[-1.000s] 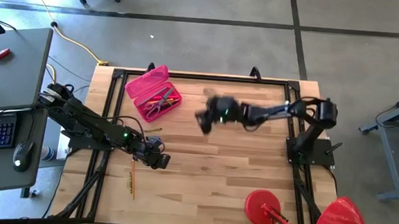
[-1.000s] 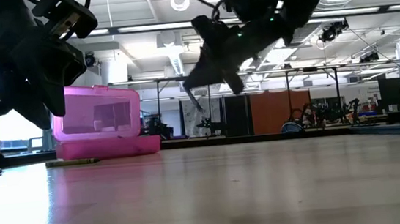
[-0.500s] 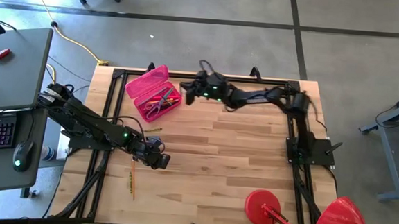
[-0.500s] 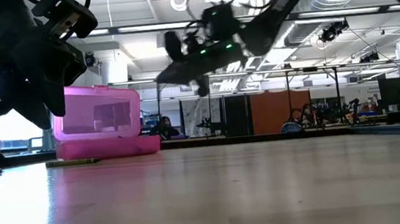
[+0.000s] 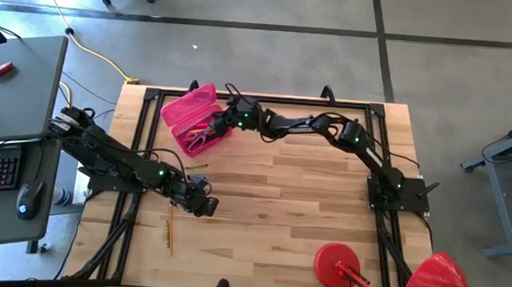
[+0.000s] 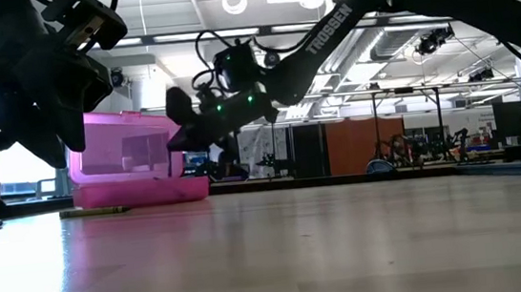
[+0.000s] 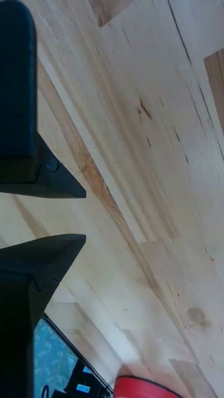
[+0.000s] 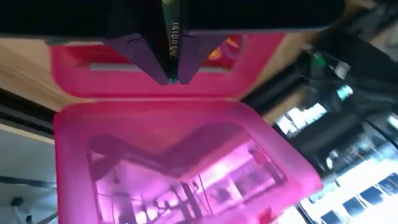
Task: Pick & place school supplies into a supply box
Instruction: Put the green crayon into the supply box
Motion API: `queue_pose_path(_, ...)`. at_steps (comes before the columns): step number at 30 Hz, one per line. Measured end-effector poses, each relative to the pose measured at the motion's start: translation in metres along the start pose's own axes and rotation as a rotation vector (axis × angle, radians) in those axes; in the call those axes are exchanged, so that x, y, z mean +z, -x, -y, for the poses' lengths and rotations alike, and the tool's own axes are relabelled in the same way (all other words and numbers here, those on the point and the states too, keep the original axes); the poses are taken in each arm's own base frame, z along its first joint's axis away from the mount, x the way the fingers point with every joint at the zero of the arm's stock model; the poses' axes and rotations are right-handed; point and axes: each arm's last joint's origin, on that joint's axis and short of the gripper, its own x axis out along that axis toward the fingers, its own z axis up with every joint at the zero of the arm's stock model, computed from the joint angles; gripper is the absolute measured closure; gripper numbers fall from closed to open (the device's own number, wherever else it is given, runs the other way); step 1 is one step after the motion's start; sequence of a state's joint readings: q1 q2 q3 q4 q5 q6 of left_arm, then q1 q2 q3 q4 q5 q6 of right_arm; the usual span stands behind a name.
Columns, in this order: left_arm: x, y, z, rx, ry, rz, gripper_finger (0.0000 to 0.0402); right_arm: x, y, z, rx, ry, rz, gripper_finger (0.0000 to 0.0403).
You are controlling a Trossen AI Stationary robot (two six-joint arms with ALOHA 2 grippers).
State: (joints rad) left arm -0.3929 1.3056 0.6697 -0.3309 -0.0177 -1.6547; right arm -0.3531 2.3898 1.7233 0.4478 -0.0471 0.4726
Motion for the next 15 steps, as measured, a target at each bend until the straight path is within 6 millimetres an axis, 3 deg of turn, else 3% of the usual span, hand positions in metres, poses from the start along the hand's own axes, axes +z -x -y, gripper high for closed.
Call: queue_pose_path(15, 0.000, 0.000, 0.000, 0.000, 0.000, -0.001, 0.0268, -0.007, 0.002, 0.013, -0.093, 0.008, -0.111, 0.0400)
